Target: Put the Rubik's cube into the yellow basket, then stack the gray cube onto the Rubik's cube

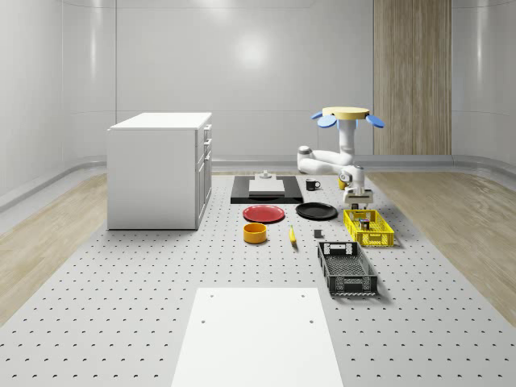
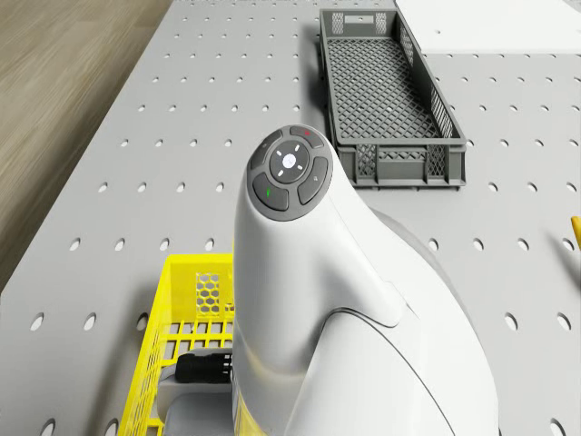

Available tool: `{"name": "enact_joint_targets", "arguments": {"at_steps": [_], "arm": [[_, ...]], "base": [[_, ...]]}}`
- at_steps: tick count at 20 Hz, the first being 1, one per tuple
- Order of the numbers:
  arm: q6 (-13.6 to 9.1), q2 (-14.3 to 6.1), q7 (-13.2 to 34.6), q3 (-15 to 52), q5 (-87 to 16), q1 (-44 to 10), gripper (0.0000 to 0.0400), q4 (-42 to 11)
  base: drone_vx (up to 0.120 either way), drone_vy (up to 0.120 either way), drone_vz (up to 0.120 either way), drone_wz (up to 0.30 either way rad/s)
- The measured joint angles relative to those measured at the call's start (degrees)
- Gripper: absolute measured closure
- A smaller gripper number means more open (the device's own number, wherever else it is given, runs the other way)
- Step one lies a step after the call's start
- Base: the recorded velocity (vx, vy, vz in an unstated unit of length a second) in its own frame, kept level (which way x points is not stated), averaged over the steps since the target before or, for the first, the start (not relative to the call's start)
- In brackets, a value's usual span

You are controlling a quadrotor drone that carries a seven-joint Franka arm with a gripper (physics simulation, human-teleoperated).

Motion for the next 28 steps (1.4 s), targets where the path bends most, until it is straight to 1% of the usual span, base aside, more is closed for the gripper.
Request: {"name": "enact_joint_targets", "arguments": {"at_steps": [10,23,28], "arm": [[0.2,-0.3,0.0,0.4,0.4,0.0,0.0,0.0],[0.4,-0.6,0.0,0.4,0.6,0.0,0.0,0.0],[0.5,-0.7,0.0,0.4,0.6,0.0,0.0,0.0]], "base": [[0.116,-0.12,0.0,0.0],[0.0,-0.12,0.0,0.0],[0.0,-0.12,-0.104,0.0]]}}
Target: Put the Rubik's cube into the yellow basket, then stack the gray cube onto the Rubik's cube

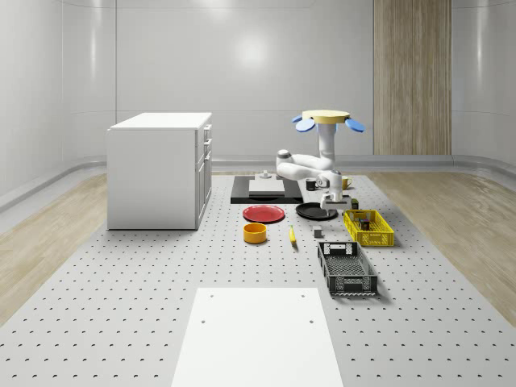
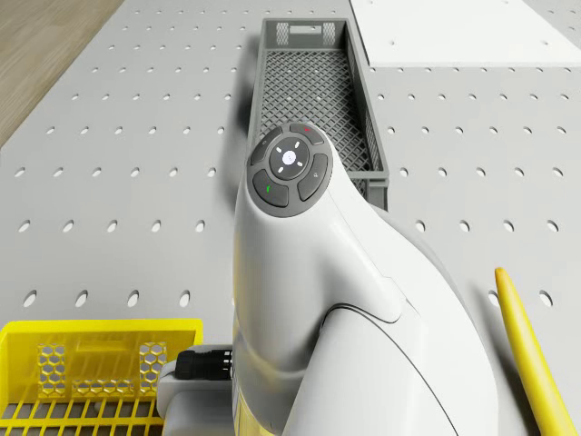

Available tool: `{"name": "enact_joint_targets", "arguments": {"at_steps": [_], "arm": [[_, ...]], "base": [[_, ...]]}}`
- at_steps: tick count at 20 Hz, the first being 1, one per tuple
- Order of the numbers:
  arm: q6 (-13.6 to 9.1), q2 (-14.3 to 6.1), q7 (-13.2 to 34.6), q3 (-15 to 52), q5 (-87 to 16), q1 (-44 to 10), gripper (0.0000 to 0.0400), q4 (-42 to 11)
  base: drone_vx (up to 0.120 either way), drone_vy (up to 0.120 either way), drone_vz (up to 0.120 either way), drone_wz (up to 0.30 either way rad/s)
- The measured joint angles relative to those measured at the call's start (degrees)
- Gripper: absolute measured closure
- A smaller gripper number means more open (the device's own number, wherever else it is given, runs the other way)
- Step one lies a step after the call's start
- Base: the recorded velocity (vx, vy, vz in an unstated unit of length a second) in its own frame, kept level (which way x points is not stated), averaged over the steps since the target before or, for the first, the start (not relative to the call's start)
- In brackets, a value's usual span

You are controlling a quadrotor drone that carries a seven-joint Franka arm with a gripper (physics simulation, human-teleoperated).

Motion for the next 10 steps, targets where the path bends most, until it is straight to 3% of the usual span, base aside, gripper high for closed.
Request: {"name": "enact_joint_targets", "arguments": {"at_steps": [10], "arm": [[0.1,-0.1,0.0,0.0,0.1,0.0,0.0,0.0]], "base": [[0.0,-0.12,-0.12,0.0]]}}
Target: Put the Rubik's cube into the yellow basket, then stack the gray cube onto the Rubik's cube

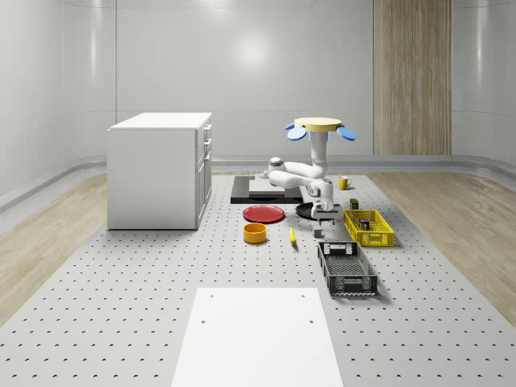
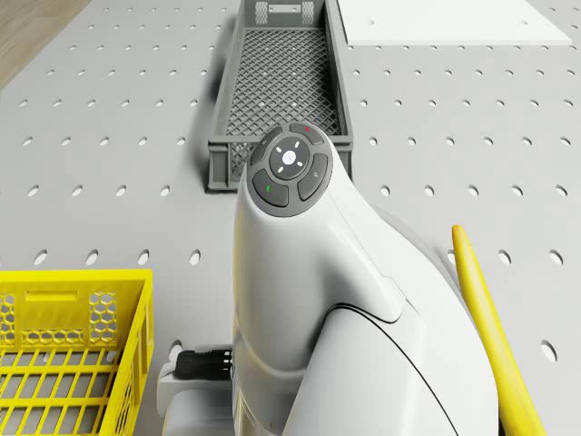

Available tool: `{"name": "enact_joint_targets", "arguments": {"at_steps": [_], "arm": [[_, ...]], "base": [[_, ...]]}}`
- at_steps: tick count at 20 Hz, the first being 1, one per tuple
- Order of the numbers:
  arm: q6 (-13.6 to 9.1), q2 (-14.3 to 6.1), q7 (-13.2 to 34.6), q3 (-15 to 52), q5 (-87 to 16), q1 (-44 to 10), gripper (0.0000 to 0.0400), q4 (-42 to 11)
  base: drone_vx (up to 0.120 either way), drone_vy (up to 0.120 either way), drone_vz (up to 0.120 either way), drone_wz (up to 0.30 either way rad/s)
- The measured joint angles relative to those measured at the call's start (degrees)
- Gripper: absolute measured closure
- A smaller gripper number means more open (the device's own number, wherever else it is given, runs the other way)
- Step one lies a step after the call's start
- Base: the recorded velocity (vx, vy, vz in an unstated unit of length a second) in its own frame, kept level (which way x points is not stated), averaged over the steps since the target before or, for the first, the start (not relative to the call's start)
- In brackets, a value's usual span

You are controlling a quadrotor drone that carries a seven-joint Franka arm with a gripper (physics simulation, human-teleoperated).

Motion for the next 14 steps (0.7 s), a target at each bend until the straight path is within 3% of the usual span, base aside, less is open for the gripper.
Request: {"name": "enact_joint_targets", "arguments": {"at_steps": [8,10,14], "arm": [[0.1,-0.1,0.0,0.0,0.0,0.0,0.0,0.0],[0.1,-0.1,0.0,0.0,0.0,0.0,0.0,0.0],[0.2,-0.1,0.0,-0.1,-0.1,0.0,0.0,0.0]], "base": [[0.0,-0.12,-0.005,0.0],[-0.08,-0.12,0.0,0.0],[-0.01,-0.02,0.0,0.0]]}}
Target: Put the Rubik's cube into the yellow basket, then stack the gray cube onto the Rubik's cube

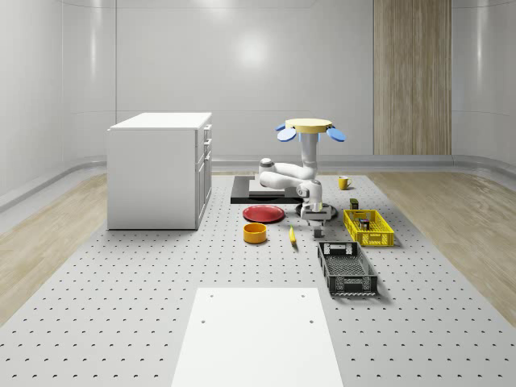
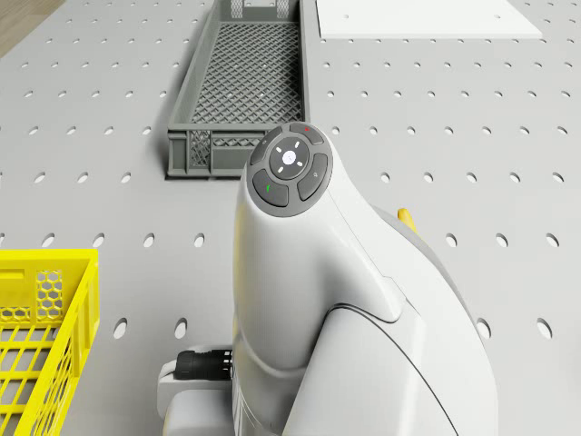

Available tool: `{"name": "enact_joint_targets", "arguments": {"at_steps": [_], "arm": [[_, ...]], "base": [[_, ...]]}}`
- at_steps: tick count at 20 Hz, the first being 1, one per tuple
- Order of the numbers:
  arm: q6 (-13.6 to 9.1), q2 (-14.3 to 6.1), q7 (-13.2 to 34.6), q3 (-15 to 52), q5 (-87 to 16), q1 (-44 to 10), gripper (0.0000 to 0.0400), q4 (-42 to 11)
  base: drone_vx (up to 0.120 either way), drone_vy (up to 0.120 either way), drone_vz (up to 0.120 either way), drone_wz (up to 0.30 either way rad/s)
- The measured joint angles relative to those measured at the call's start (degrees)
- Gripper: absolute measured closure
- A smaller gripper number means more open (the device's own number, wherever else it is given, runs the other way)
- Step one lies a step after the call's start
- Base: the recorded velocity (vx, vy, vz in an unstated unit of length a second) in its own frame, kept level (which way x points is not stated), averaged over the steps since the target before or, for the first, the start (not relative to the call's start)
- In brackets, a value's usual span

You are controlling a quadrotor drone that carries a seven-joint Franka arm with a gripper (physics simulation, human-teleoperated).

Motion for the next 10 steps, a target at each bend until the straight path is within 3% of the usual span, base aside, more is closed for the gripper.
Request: {"name": "enact_joint_targets", "arguments": {"at_steps": [10], "arm": [[1.2,0.1,1.6,-3.9,-3.7,-2.0,0.0,0.6]], "base": [[0.0,0.0,0.0,0.0]]}}
